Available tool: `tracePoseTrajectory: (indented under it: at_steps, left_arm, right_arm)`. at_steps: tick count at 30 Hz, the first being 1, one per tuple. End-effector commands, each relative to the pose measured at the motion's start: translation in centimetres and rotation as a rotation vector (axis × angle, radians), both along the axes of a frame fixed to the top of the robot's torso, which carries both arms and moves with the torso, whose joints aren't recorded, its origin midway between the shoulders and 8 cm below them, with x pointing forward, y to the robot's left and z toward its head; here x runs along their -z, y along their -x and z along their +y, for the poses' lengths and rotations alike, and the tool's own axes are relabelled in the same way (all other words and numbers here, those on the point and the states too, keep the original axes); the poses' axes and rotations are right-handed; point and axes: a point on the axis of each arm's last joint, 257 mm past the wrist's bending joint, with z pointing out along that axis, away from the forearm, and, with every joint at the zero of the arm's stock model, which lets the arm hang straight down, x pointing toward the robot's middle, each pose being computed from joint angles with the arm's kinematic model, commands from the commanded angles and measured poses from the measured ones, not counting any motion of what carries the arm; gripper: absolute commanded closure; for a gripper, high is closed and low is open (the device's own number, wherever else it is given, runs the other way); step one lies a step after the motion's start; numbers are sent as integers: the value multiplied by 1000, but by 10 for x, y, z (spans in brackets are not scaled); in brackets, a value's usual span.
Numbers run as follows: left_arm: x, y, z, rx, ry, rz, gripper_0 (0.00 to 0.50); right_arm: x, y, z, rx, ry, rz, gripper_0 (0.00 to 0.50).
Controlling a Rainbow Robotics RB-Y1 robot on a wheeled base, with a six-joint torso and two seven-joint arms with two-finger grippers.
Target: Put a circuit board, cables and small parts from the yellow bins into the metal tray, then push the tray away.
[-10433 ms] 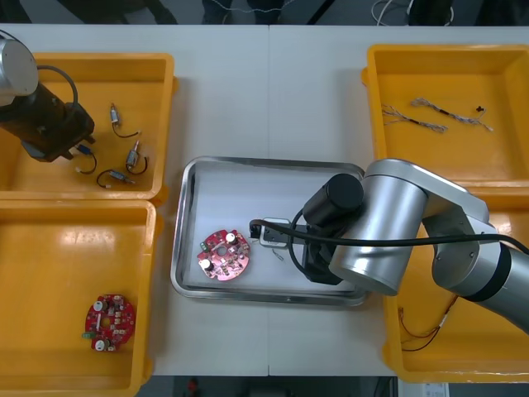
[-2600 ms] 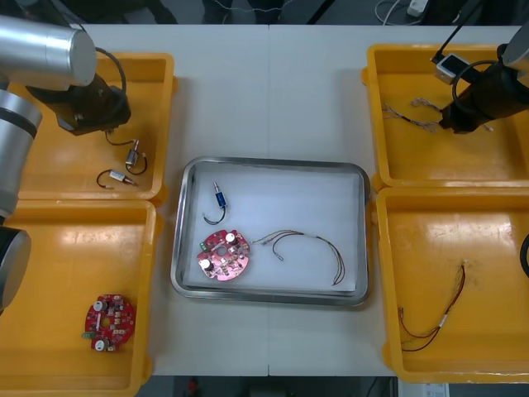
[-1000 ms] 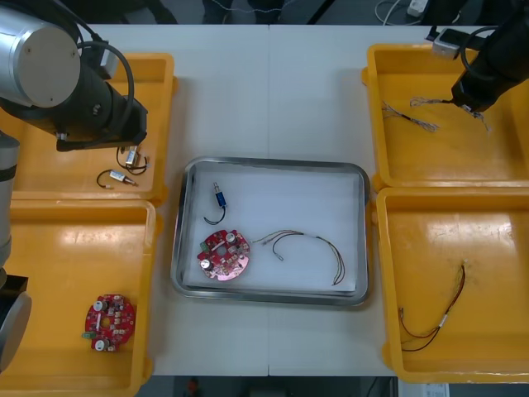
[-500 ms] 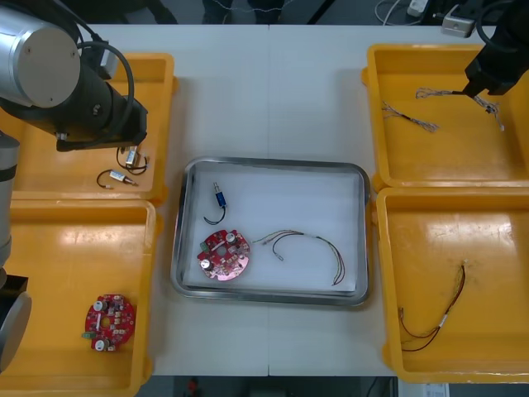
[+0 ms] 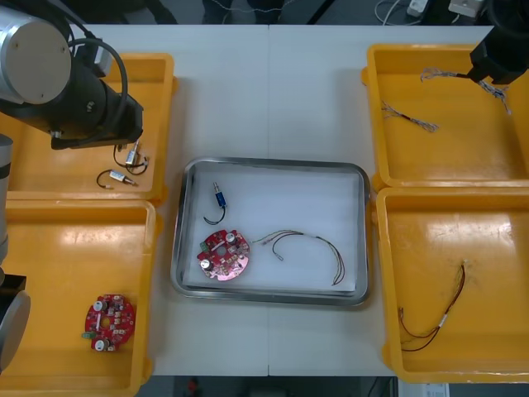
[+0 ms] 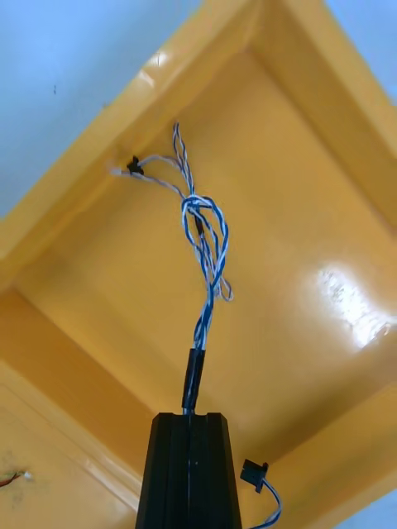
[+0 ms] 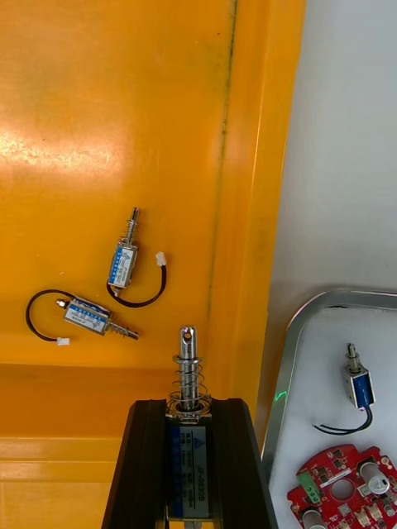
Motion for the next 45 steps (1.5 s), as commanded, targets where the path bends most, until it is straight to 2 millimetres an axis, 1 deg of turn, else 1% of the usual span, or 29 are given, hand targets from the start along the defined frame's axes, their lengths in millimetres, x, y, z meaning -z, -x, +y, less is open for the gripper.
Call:
tracePoseTrajectory:
  at_steps: [1, 2, 4, 5, 7, 8, 11, 12, 14, 15, 18, 20, 23, 26, 30, 32, 39, 42, 45]
  left_arm:
    - [-9, 3, -4, -17, 44, -24, 498]
    - [-9, 3, -4, -18, 44, -24, 497]
    - [-8, 3, -5, -17, 45, -22, 497]
    - [-8, 3, -4, -18, 45, -21, 497]
    - [-9, 3, -5, -17, 47, -23, 497]
    - [-8, 3, -5, -17, 47, -22, 497]
    - [-8, 3, -5, -19, 48, -22, 498]
    - [-8, 3, -4, -22, 48, -21, 497]
    - [-8, 3, -5, -21, 50, -21, 496]
    - [-9, 3, -5, -22, 49, -23, 498]
    - [-8, 3, -5, -23, 51, -22, 498]
    - [-9, 3, -5, -22, 50, -23, 496]
    - [-8, 3, -5, -24, 51, -21, 497]
    - [-8, 3, -5, -24, 51, -21, 498]
    - [-8, 3, -6, -20, 54, -20, 498]
    - [-8, 3, -6, -22, 54, -22, 495]
    - [-8, 4, -6, -22, 55, -21, 497]
    - [-8, 4, -7, -19, 59, -20, 497]
    - [-8, 4, -7, -20, 59, -18, 497]
  right_arm:
    - [-12, 2, 39, 4, -3, -67, 500]
    - [-12, 2, 44, 0, -4, -73, 500]
    - [-13, 5, 63, -9, -12, -92, 500]
    - [-13, 6, 69, -12, -15, -96, 500]
    - [-11, 10, 86, -24, -20, -107, 500]
    - [-11, 11, 91, -28, -22, -110, 500]
    - [-9, 18, 119, -51, -42, -115, 500]
    - [-8, 19, 124, -55, -44, -114, 500]
    - [-7, 25, 142, -76, -65, -111, 500]
    - [-7, 27, 147, -82, -71, -109, 500]
    - [-5, 35, 172, -114, -81, -113, 500]
    - [-4, 38, 180, -125, -80, -113, 500]
    - [5, 48, 201, -172, -68, -110, 500]
    - [16, 59, 216, -216, -56, -107, 500]
    - [34, 72, 226, -262, -19, -103, 500]
    - [47, 79, 229, -285, 9, -97, 500]
    - [83, 100, 236, -349, 83, -66, 500]
    - [97, 104, 239, -370, 116, -58, 500]
    - [104, 105, 250, -396, 127, -73, 500]
